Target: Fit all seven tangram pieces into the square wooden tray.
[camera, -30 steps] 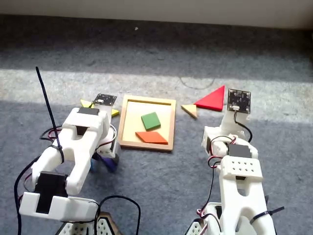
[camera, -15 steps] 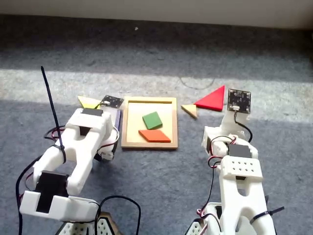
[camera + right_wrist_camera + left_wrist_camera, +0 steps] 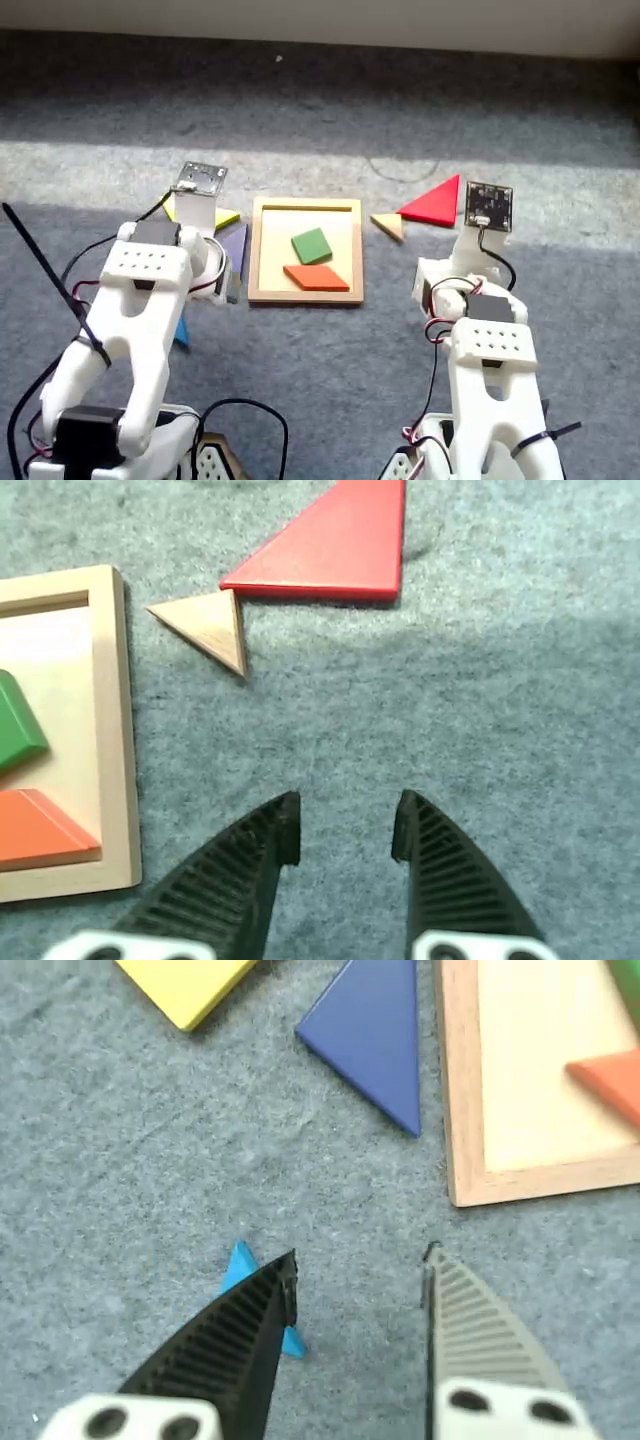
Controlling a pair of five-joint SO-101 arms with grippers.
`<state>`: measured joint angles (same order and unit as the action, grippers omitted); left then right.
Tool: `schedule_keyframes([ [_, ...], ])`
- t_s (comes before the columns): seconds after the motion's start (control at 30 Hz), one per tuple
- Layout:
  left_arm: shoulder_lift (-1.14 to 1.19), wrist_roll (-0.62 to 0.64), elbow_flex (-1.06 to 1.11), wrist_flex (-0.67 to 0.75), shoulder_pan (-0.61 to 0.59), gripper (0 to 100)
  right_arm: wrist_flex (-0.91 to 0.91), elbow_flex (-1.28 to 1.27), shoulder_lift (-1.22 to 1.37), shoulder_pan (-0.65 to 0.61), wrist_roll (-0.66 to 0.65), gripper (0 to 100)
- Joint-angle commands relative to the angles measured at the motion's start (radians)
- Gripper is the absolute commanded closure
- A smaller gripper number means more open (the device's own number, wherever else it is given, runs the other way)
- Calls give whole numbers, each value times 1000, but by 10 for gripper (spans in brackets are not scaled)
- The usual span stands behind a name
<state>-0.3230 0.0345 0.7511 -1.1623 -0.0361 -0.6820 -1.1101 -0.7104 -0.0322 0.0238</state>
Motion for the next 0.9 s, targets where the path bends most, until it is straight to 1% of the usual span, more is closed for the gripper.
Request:
schedule_keyframes([
  [0.0, 35, 2, -71, 77, -13, 712, 19, 4, -27, 10, -11, 847],
  [0.2, 300, 2, -314, 80, 2, 715, 19, 4, -27, 10, -11, 847],
  [0.37, 456, 2, -449, 80, -1, 716, 19, 2, -27, 10, -11, 847],
  [0.6, 539, 2, -519, 80, -4, 716, 19, 2, -27, 10, -11, 847],
  [0.87, 576, 2, -536, 80, -42, 716, 19, 5, -27, 10, -11, 847],
])
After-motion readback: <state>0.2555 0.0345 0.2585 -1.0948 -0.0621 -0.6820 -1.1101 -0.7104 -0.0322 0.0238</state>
